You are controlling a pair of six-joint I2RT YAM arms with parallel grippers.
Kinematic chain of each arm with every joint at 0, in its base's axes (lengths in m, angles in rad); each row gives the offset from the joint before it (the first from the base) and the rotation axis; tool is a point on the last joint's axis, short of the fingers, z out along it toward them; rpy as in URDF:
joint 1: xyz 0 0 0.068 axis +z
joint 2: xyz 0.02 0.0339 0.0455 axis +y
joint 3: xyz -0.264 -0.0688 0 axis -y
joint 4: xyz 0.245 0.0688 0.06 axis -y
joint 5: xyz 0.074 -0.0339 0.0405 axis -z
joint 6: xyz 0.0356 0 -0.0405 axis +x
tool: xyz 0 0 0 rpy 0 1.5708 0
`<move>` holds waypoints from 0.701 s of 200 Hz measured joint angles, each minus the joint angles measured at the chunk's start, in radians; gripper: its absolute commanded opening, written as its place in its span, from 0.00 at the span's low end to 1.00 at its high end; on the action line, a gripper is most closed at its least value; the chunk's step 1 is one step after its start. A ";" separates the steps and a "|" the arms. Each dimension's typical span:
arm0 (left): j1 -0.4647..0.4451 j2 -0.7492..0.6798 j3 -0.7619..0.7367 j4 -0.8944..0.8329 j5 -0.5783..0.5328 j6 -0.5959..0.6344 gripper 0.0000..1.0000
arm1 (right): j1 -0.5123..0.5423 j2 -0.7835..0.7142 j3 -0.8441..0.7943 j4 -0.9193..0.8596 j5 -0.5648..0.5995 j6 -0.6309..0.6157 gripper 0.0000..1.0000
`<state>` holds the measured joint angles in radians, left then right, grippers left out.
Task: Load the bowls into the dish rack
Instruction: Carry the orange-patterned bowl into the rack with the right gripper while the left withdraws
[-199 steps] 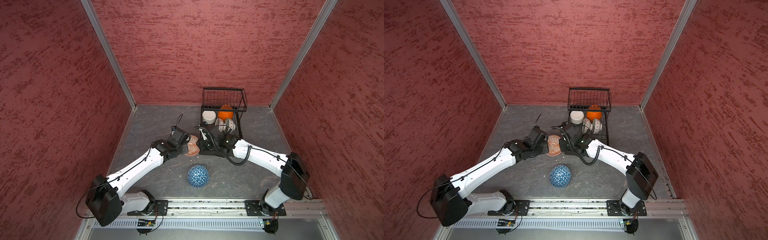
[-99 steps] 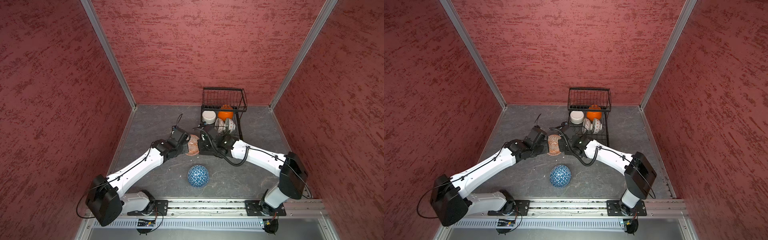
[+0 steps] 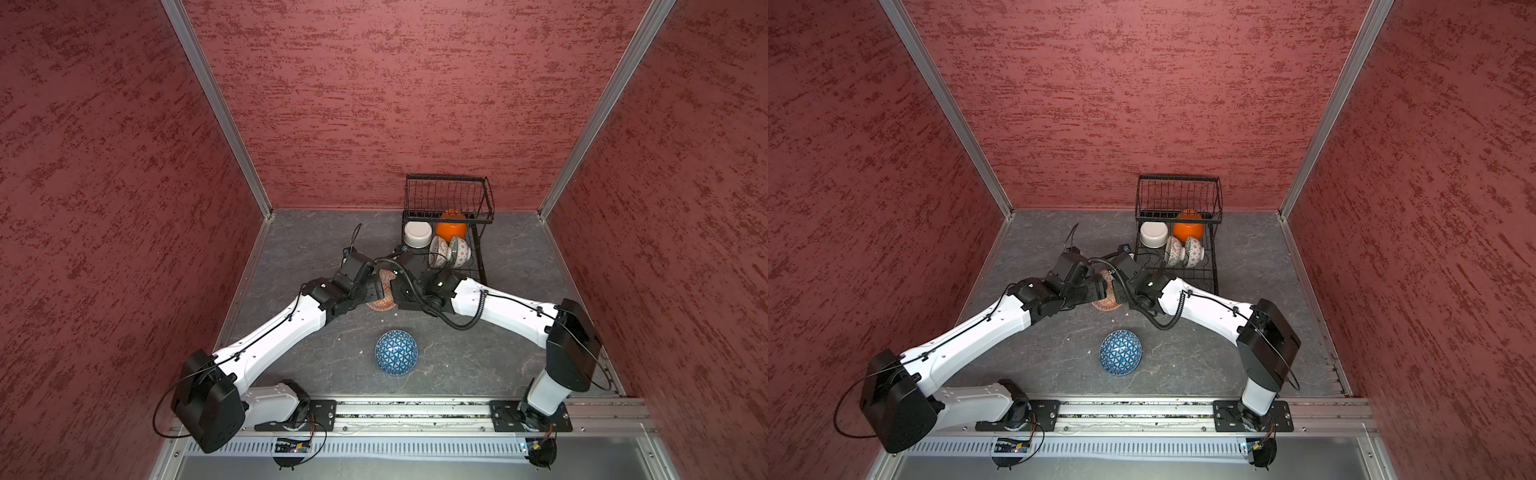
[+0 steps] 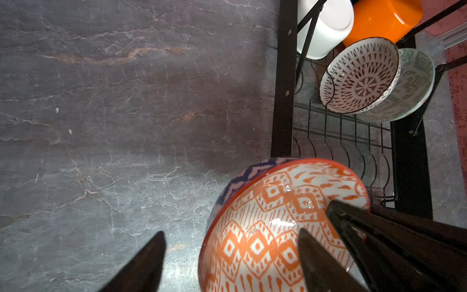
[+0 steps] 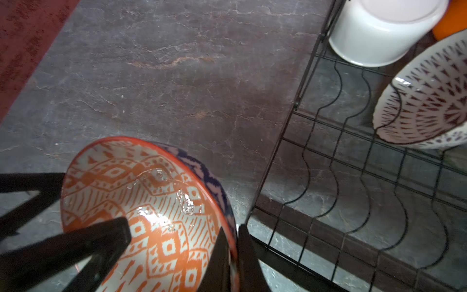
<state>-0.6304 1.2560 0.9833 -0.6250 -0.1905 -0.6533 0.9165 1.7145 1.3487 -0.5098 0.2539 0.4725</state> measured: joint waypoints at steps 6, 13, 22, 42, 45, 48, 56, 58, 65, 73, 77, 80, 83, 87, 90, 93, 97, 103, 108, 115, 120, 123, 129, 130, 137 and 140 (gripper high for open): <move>0.003 -0.004 -0.005 0.005 0.003 0.005 1.00 | 0.002 0.001 0.002 -0.011 0.019 0.002 0.00; 0.008 -0.010 -0.012 0.007 0.006 0.006 0.99 | 0.003 0.001 0.005 -0.023 0.043 0.003 0.00; 0.016 -0.024 -0.027 0.013 0.010 0.006 1.00 | 0.003 0.001 0.009 -0.038 0.077 0.003 0.00; 0.039 -0.061 -0.053 0.017 0.013 0.006 0.99 | 0.003 0.001 0.021 -0.073 0.149 0.003 0.00; 0.042 -0.067 -0.056 0.017 0.014 0.006 1.00 | 0.003 0.001 0.024 -0.079 0.162 0.002 0.00; 0.047 -0.074 -0.060 0.017 0.014 0.006 1.00 | 0.003 0.001 0.028 -0.087 0.172 0.002 0.00; 0.055 -0.092 -0.068 0.017 0.014 0.006 1.00 | 0.003 0.003 0.039 -0.104 0.201 0.000 0.00; 0.057 -0.094 -0.069 0.017 0.014 0.006 1.00 | 0.003 0.003 0.041 -0.109 0.209 0.000 0.00; 0.065 -0.108 -0.074 0.017 0.015 0.006 1.00 | 0.003 0.005 0.052 -0.123 0.236 -0.001 0.00; 0.076 -0.124 -0.080 0.017 0.016 0.006 1.00 | 0.003 0.010 0.063 -0.136 0.267 -0.003 0.00; 0.080 -0.131 -0.083 0.017 0.017 0.006 1.00 | 0.003 0.013 0.070 -0.140 0.284 -0.006 0.00; 0.082 -0.136 -0.085 0.017 0.017 0.006 1.00 | 0.003 0.015 0.073 -0.142 0.296 -0.008 0.00; 0.086 -0.142 -0.087 0.016 0.017 0.006 1.00 | 0.003 0.018 0.076 -0.144 0.309 -0.010 0.00; 0.090 -0.147 -0.090 0.016 0.018 0.005 1.00 | 0.003 0.020 0.080 -0.146 0.322 -0.012 0.00; 0.093 -0.153 -0.092 0.016 0.018 0.005 1.00 | 0.003 0.024 0.084 -0.149 0.336 -0.016 0.00; 0.096 -0.157 -0.095 0.016 0.019 0.006 1.00 | 0.003 0.027 0.085 -0.150 0.346 -0.018 0.00; 0.100 -0.163 -0.098 0.016 0.019 0.005 1.00 | 0.003 0.031 0.087 -0.150 0.362 -0.023 0.00; 0.105 -0.171 -0.103 0.016 0.023 0.005 1.00 | 0.003 0.038 0.091 -0.153 0.383 -0.029 0.00; 0.110 -0.178 -0.107 0.015 0.026 0.005 1.00 | 0.003 0.046 0.093 -0.156 0.399 -0.036 0.00; 0.116 -0.187 -0.114 0.015 0.028 0.006 1.00 | 0.002 0.058 0.099 -0.163 0.423 -0.045 0.00; 0.121 -0.192 -0.118 0.014 0.030 0.005 1.00 | 0.002 0.066 0.102 -0.165 0.439 -0.051 0.00; 0.124 -0.196 -0.121 0.013 0.031 0.006 1.00 | 0.000 0.070 0.102 -0.165 0.449 -0.055 0.00; 0.128 -0.203 -0.125 0.012 0.032 0.005 1.00 | -0.003 0.078 0.102 -0.168 0.463 -0.062 0.00; 0.129 -0.204 -0.126 0.012 0.032 0.005 1.00 | -0.004 0.080 0.102 -0.169 0.467 -0.064 0.00; 0.134 -0.211 -0.132 0.012 0.033 0.005 1.00 | -0.008 0.087 0.102 -0.174 0.482 -0.072 0.00; 0.137 -0.214 -0.133 0.011 0.034 0.005 1.00 | -0.009 0.090 0.102 -0.175 0.488 -0.076 0.00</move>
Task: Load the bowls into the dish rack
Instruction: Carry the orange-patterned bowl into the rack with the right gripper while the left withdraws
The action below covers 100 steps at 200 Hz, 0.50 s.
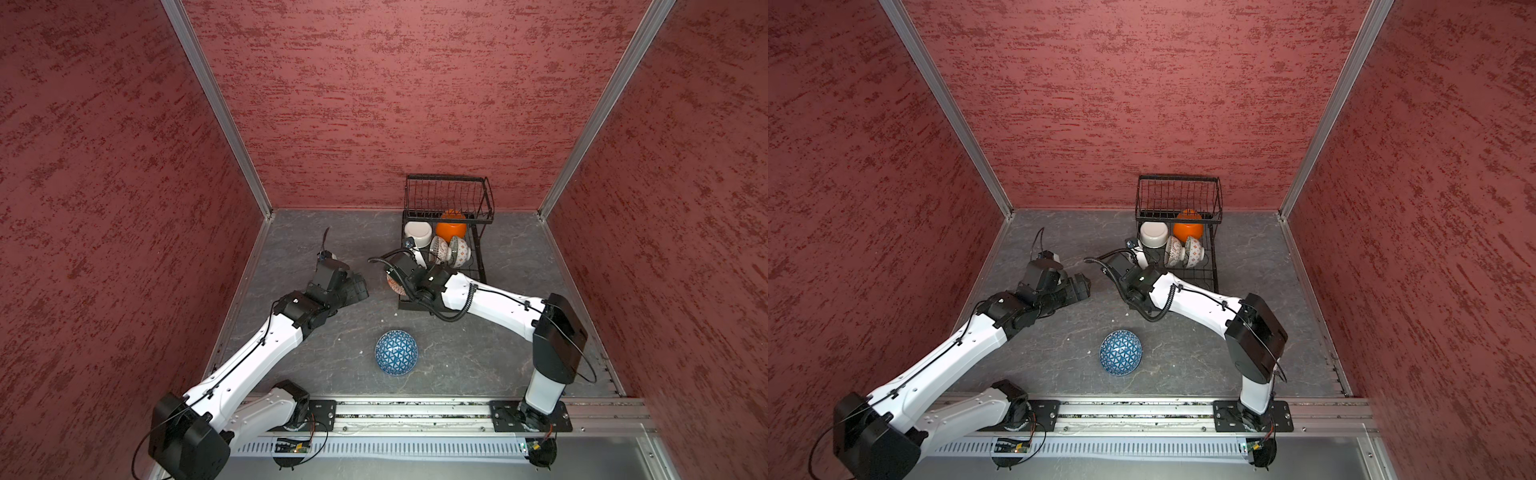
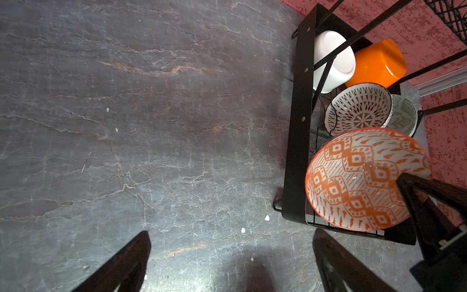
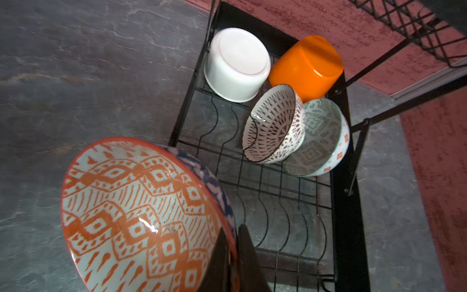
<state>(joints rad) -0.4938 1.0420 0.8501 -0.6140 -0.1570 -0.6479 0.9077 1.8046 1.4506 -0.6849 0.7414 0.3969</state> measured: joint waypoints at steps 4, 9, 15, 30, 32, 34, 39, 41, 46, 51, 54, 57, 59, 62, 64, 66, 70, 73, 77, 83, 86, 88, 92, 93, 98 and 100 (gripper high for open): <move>0.003 -0.004 -0.002 -0.001 0.000 0.000 1.00 | -0.003 0.003 0.000 -0.001 0.007 -0.006 0.00; 0.006 -0.008 -0.003 -0.002 0.000 0.000 1.00 | -0.006 0.006 0.000 -0.001 0.012 -0.012 0.00; 0.011 -0.013 -0.004 -0.005 0.001 0.000 0.99 | -0.011 0.007 0.000 -0.002 0.016 -0.016 0.00; 0.020 -0.022 -0.006 -0.006 0.002 0.000 1.00 | -0.029 0.006 0.000 0.001 0.027 -0.032 0.00; 0.021 -0.023 -0.007 -0.006 0.003 0.000 1.00 | -0.032 0.006 0.001 0.002 0.027 -0.035 0.00; 0.023 -0.024 -0.007 -0.006 0.003 0.000 1.00 | -0.035 0.006 0.001 0.002 0.029 -0.037 0.00; 0.026 -0.027 -0.009 -0.006 0.003 0.000 1.00 | -0.043 0.006 0.002 0.003 0.031 -0.042 0.00; 0.027 -0.027 -0.010 -0.006 0.003 0.000 1.00 | -0.047 0.006 0.002 0.004 0.032 -0.044 0.00; 0.029 -0.029 -0.012 -0.006 0.003 0.000 1.00 | -0.055 0.006 0.002 0.005 0.034 -0.050 0.00; 0.032 -0.029 -0.014 -0.006 0.003 0.000 1.00 | -0.063 0.006 0.003 0.006 0.038 -0.056 0.00; 0.033 -0.029 -0.014 -0.007 0.004 0.001 1.00 | -0.067 0.006 0.004 0.006 0.040 -0.059 0.00; 0.035 -0.029 -0.015 -0.007 0.005 0.001 1.00 | -0.071 0.006 0.005 0.006 0.041 -0.063 0.00; 0.035 -0.029 -0.016 -0.007 0.006 0.001 1.00 | -0.074 0.006 0.005 0.006 0.042 -0.066 0.00; 0.036 -0.029 -0.016 -0.006 0.006 0.001 1.00 | -0.077 0.006 0.007 0.006 0.044 -0.068 0.00; 0.036 -0.029 -0.017 -0.007 0.006 0.001 1.00 | -0.081 0.006 0.008 0.006 0.046 -0.072 0.00; 0.037 -0.029 -0.017 -0.007 0.006 0.001 1.00 | -0.084 0.006 0.010 0.006 0.047 -0.074 0.00; 0.038 -0.029 -0.018 -0.007 0.007 0.002 1.00 | -0.089 0.006 0.013 0.007 0.051 -0.079 0.00; 0.039 -0.029 -0.018 -0.007 0.008 0.002 1.00 | -0.093 0.006 0.015 0.008 0.053 -0.083 0.00; 0.040 -0.029 -0.019 -0.007 0.008 0.002 1.00 | -0.098 0.006 0.018 0.010 0.056 -0.087 0.00; 0.040 -0.029 -0.019 -0.007 0.010 0.002 1.00 | -0.105 0.006 0.023 0.012 0.063 -0.094 0.00; 0.040 -0.029 -0.020 -0.007 0.010 0.002 1.00 | -0.109 0.006 0.025 0.013 0.066 -0.098 0.00; 0.041 -0.029 -0.020 -0.007 0.010 0.002 1.00 | -0.111 0.006 0.027 0.014 0.068 -0.100 0.00; 0.042 -0.030 -0.020 -0.007 0.012 0.002 1.00 | -0.116 0.006 0.029 0.018 0.071 -0.105 0.00; 0.042 -0.030 -0.020 -0.007 0.012 0.002 1.00 | -0.117 0.006 0.029 0.018 0.072 -0.106 0.00; 0.042 -0.031 -0.021 -0.006 0.016 0.002 1.00 | -0.122 0.006 0.031 0.024 0.075 -0.111 0.00; 0.043 -0.031 -0.022 -0.006 0.017 0.003 1.00 | -0.124 0.006 0.031 0.026 0.076 -0.114 0.00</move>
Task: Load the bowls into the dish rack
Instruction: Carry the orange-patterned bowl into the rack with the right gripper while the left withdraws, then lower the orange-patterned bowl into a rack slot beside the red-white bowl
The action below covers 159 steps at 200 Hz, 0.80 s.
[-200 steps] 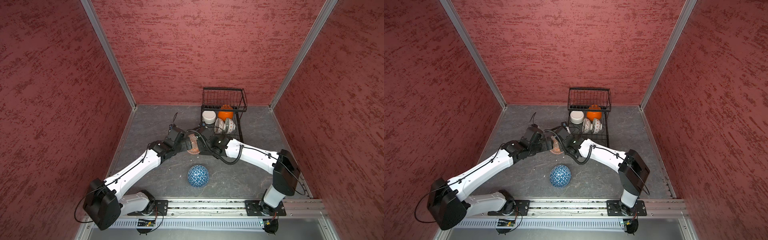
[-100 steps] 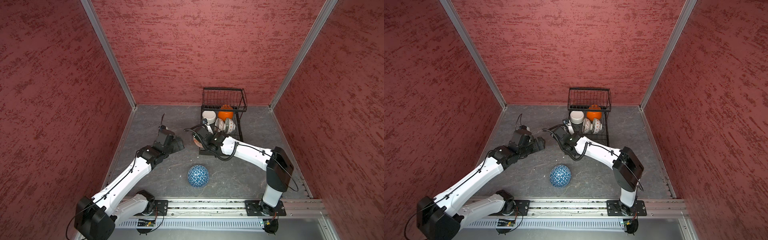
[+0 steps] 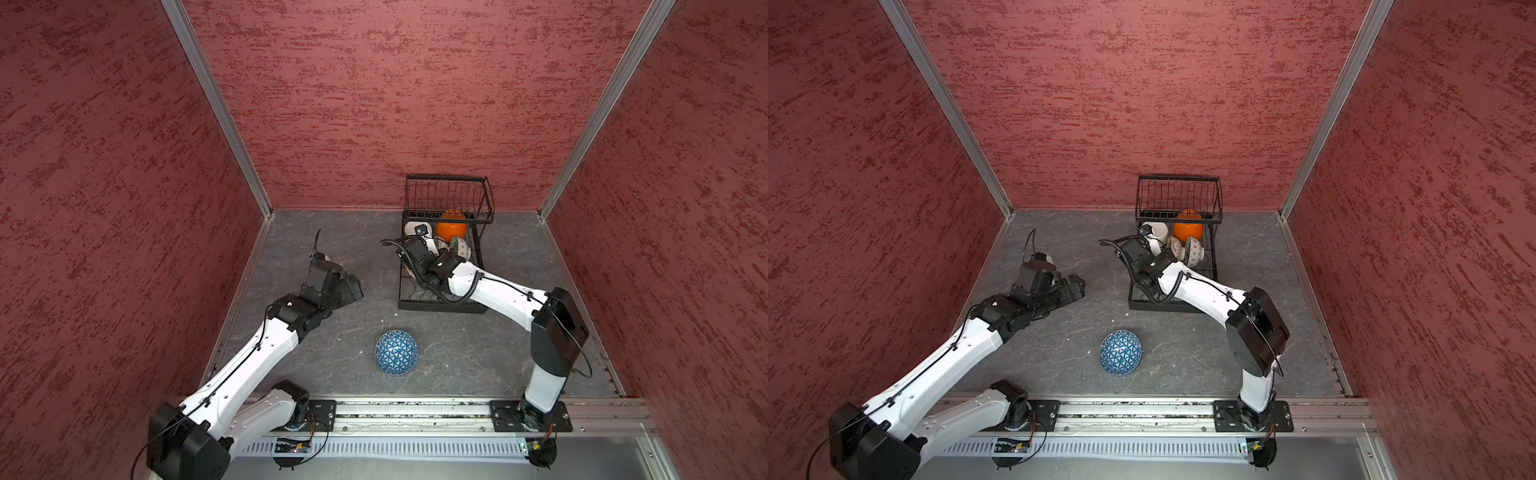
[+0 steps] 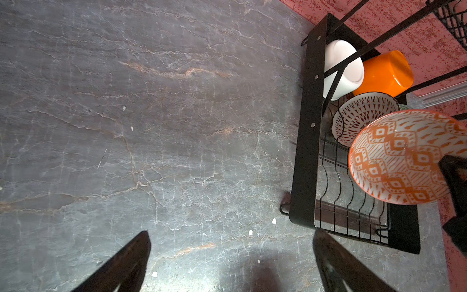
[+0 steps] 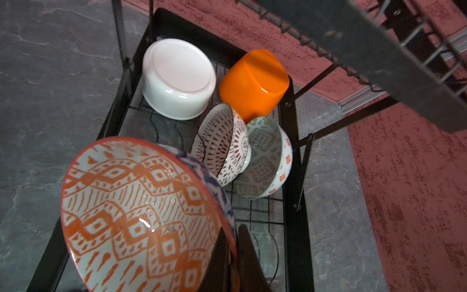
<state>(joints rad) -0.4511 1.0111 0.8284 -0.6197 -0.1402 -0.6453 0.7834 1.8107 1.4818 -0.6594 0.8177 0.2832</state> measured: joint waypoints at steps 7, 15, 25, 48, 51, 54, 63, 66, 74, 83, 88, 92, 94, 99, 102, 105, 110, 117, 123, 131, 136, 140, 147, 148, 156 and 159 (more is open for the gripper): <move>0.003 -0.004 -0.005 0.002 0.005 0.002 1.00 | -0.007 0.000 0.001 0.008 0.003 -0.007 0.00; 0.007 -0.009 -0.011 0.003 0.009 0.004 1.00 | -0.015 0.002 0.001 0.014 0.009 -0.014 0.00; 0.014 -0.014 -0.021 0.004 0.016 0.006 0.99 | -0.022 0.006 0.002 0.020 0.019 -0.025 0.00; 0.034 -0.019 -0.040 0.018 0.044 0.008 1.00 | -0.034 0.033 0.018 0.027 0.030 -0.047 0.00; 0.036 -0.019 -0.043 0.021 0.048 0.008 1.00 | -0.035 0.038 0.021 0.028 0.032 -0.051 0.00; 0.038 -0.019 -0.045 0.023 0.054 0.008 1.00 | -0.036 0.043 0.026 0.030 0.035 -0.053 0.00; 0.043 -0.021 -0.051 0.032 0.067 0.008 1.00 | -0.039 0.060 0.038 0.037 0.044 -0.063 0.00; 0.044 -0.022 -0.053 0.037 0.072 0.009 1.00 | -0.039 0.065 0.042 0.039 0.046 -0.066 0.00; 0.048 -0.024 -0.058 0.045 0.083 0.010 1.00 | -0.039 0.077 0.051 0.043 0.055 -0.075 0.00; 0.050 -0.026 -0.061 0.052 0.092 0.011 1.00 | -0.040 0.093 0.065 0.047 0.067 -0.084 0.00; 0.052 -0.027 -0.062 0.056 0.097 0.012 1.00 | -0.040 0.099 0.070 0.051 0.072 -0.090 0.00; 0.054 -0.028 -0.063 0.059 0.101 0.012 1.00 | -0.040 0.105 0.076 0.053 0.077 -0.092 0.00; 0.054 -0.028 -0.063 0.060 0.103 0.013 1.00 | -0.040 0.108 0.079 0.054 0.080 -0.095 0.00; 0.056 -0.029 -0.063 0.062 0.108 0.014 1.00 | -0.040 0.115 0.084 0.058 0.086 -0.100 0.00; 0.058 -0.029 -0.063 0.063 0.110 0.014 1.00 | -0.040 0.119 0.087 0.063 0.091 -0.104 0.00; 0.059 -0.029 -0.063 0.064 0.113 0.014 1.00 | -0.040 0.122 0.089 0.066 0.093 -0.107 0.00; 0.061 -0.029 -0.063 0.067 0.116 0.015 1.00 | -0.040 0.127 0.092 0.069 0.098 -0.111 0.00; 0.065 -0.029 -0.064 0.070 0.119 0.015 1.00 | -0.040 0.135 0.098 0.074 0.107 -0.121 0.00; 0.068 -0.029 -0.064 0.072 0.122 0.016 1.00 | -0.040 0.140 0.100 0.081 0.112 -0.129 0.00; 0.073 -0.030 -0.066 0.075 0.126 0.018 1.00 | -0.040 0.147 0.105 0.089 0.119 -0.139 0.00; 0.076 -0.030 -0.068 0.077 0.129 0.019 1.00 | -0.040 0.153 0.111 0.092 0.127 -0.145 0.00; 0.079 -0.030 -0.069 0.079 0.132 0.019 1.00 | -0.040 0.159 0.116 0.096 0.131 -0.148 0.00; 0.083 -0.030 -0.072 0.082 0.136 0.023 1.00 | -0.040 0.170 0.124 0.105 0.138 -0.158 0.00; 0.084 -0.030 -0.072 0.082 0.137 0.023 1.00 | -0.040 0.171 0.125 0.106 0.139 -0.158 0.00; 0.089 -0.030 -0.076 0.083 0.140 0.025 0.99 | -0.040 0.185 0.134 0.116 0.148 -0.168 0.00; 0.090 -0.030 -0.077 0.083 0.140 0.026 1.00 | -0.040 0.188 0.136 0.119 0.151 -0.172 0.00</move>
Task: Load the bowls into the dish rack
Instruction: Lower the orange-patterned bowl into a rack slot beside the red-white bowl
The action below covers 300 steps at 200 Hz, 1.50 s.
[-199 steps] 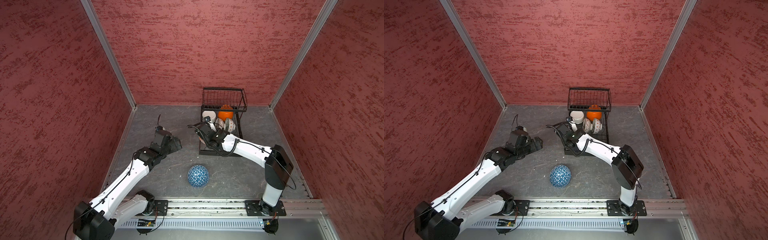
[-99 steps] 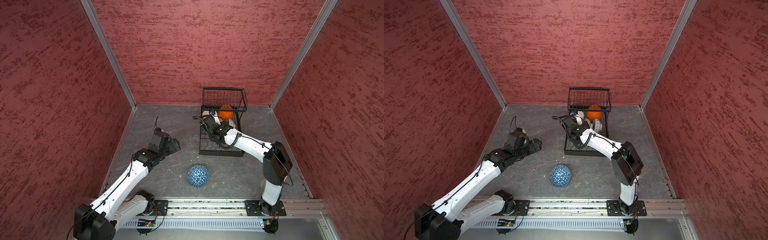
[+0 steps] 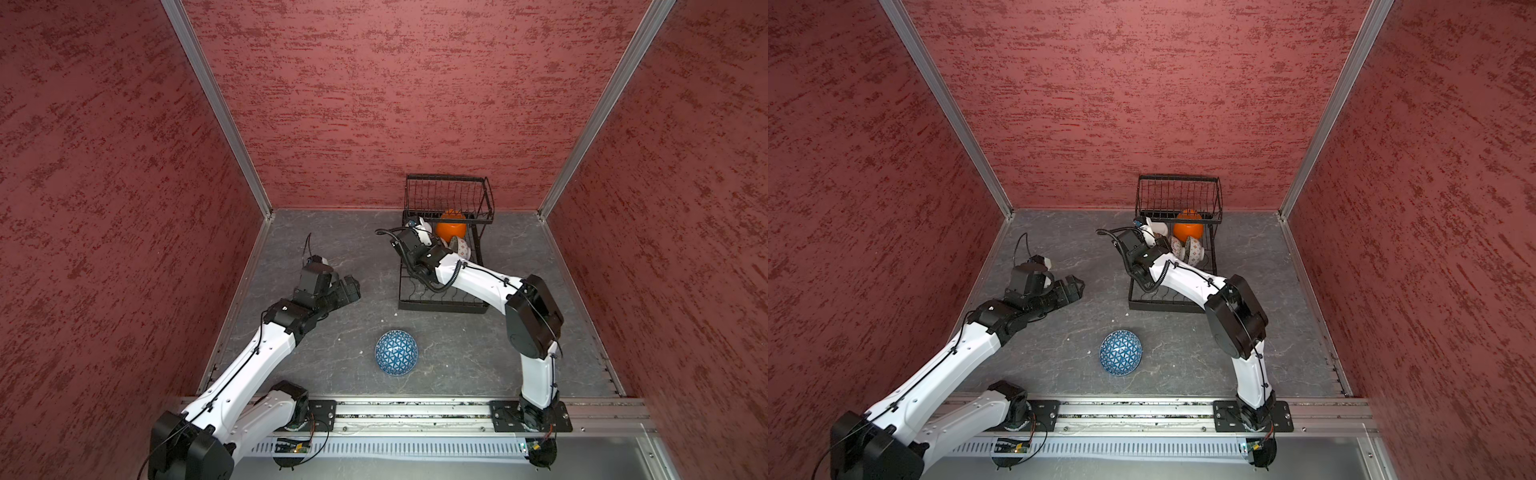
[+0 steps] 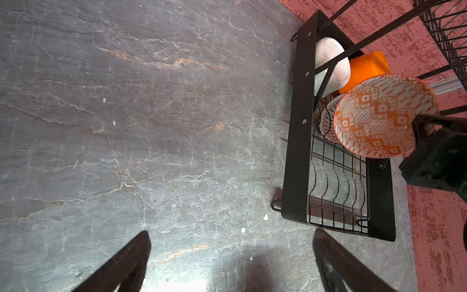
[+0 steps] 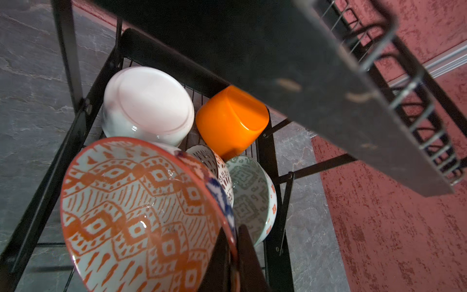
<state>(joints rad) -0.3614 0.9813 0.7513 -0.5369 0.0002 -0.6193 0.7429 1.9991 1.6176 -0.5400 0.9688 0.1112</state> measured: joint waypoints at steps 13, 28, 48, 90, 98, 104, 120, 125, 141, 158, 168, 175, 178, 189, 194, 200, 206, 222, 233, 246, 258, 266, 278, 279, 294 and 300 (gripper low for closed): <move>0.007 -0.002 -0.004 0.000 0.004 0.002 1.00 | 0.000 0.016 0.006 0.013 0.008 -0.016 0.00; 0.016 -0.005 -0.008 0.001 0.011 0.005 1.00 | -0.001 0.031 0.009 0.023 0.021 -0.032 0.00; 0.027 -0.010 -0.013 0.004 0.021 0.008 1.00 | -0.002 0.051 0.014 0.040 0.044 -0.052 0.00; 0.042 -0.012 -0.013 0.007 0.027 0.015 1.00 | -0.005 0.084 0.025 0.071 0.077 -0.091 0.00; 0.044 -0.012 -0.013 0.007 0.028 0.016 1.00 | -0.005 0.087 0.025 0.079 0.085 -0.101 0.00; 0.045 -0.012 -0.013 0.007 0.029 0.018 1.00 | -0.005 0.090 0.025 0.087 0.092 -0.109 0.00; 0.051 -0.012 -0.013 0.007 0.029 0.023 1.00 | -0.005 0.098 0.025 0.113 0.107 -0.129 0.00; 0.053 -0.012 -0.013 0.007 0.029 0.024 1.00 | -0.005 0.102 0.025 0.122 0.111 -0.137 0.00; 0.058 -0.012 -0.015 0.010 0.033 0.026 1.00 | -0.005 0.114 0.025 0.153 0.127 -0.159 0.00; 0.065 -0.012 -0.019 0.014 0.040 0.027 1.00 | -0.005 0.129 0.025 0.187 0.143 -0.186 0.00; 0.069 -0.012 -0.019 0.015 0.045 0.028 1.00 | -0.005 0.139 0.025 0.207 0.152 -0.200 0.00; 0.072 -0.012 -0.020 0.016 0.047 0.030 1.00 | -0.005 0.146 0.025 0.221 0.156 -0.212 0.00; 0.073 -0.012 -0.021 0.016 0.048 0.031 1.00 | -0.006 0.149 0.025 0.226 0.158 -0.216 0.00; 0.077 -0.012 -0.024 0.020 0.051 0.032 0.99 | -0.009 0.159 0.025 0.243 0.163 -0.229 0.00; 0.078 -0.012 -0.027 0.022 0.051 0.033 1.00 | -0.011 0.161 0.025 0.248 0.163 -0.235 0.00; 0.080 -0.012 -0.029 0.023 0.053 0.033 1.00 | -0.012 0.163 0.025 0.255 0.164 -0.243 0.00; 0.082 -0.012 -0.032 0.023 0.055 0.034 1.00 | -0.013 0.164 0.025 0.262 0.166 -0.249 0.00; 0.087 -0.011 -0.035 0.023 0.060 0.034 1.00 | -0.014 0.165 0.025 0.283 0.177 -0.270 0.00; 0.089 -0.011 -0.035 0.025 0.063 0.034 1.00 | -0.013 0.167 0.025 0.294 0.185 -0.282 0.00; 0.089 -0.006 -0.035 0.028 0.067 0.034 0.99 | -0.012 0.174 0.025 0.311 0.195 -0.290 0.00; 0.090 -0.002 -0.035 0.030 0.070 0.035 1.00 | -0.013 0.181 0.025 0.327 0.203 -0.296 0.00; 0.091 0.000 -0.035 0.030 0.071 0.037 1.00 | -0.013 0.187 0.025 0.339 0.208 -0.299 0.00; 0.092 0.002 -0.035 0.031 0.071 0.038 1.00 | -0.013 0.194 0.025 0.354 0.214 -0.302 0.00; 0.092 0.002 -0.035 0.031 0.071 0.039 1.00 | -0.013 0.194 0.025 0.355 0.214 -0.302 0.00; 0.092 0.003 -0.035 0.035 0.073 0.042 1.00 | -0.014 0.204 0.025 0.367 0.218 -0.302 0.00; 0.092 0.004 -0.035 0.037 0.074 0.042 1.00 | -0.014 0.207 0.025 0.369 0.219 -0.301 0.00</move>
<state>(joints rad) -0.2691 0.9852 0.7158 -0.4995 0.0738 -0.5777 0.7292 2.2059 1.6424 -0.1707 1.1881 -0.1894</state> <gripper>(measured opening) 0.996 0.081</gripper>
